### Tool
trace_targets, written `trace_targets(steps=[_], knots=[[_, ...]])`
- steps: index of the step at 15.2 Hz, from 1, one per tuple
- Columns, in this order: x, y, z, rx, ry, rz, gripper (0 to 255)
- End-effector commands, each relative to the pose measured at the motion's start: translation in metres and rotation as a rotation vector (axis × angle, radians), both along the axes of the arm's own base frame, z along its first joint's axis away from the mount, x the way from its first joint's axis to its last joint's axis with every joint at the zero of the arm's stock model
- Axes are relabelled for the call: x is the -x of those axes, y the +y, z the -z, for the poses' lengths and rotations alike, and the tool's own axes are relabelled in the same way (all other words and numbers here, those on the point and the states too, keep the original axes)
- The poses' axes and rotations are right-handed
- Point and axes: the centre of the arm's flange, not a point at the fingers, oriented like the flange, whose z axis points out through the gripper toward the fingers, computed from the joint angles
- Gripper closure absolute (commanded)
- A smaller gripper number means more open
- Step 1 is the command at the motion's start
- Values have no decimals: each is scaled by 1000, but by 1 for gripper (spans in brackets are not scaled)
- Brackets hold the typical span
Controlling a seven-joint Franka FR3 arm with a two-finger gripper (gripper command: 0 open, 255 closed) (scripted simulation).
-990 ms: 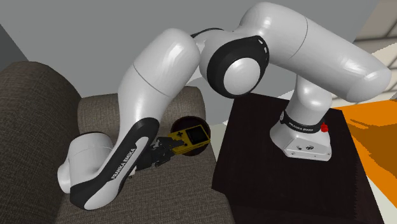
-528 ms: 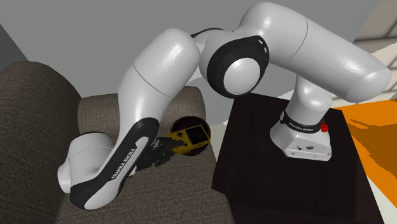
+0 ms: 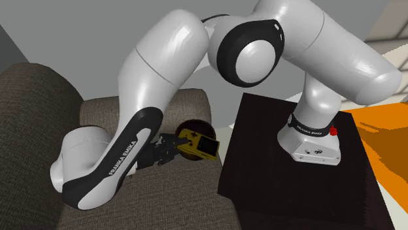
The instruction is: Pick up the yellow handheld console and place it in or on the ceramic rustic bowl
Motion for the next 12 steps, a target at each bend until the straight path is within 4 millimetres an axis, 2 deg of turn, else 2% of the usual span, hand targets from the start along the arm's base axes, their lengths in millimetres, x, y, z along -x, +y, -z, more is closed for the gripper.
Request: trace_targets(steps=[1,6,11,12], knots=[[-1,0,-10,0,0,0,255],[-1,0,-35,0,0,0,255],[-16,-61,-41,0,0,0,255],[-16,-61,-36,0,0,0,255]])
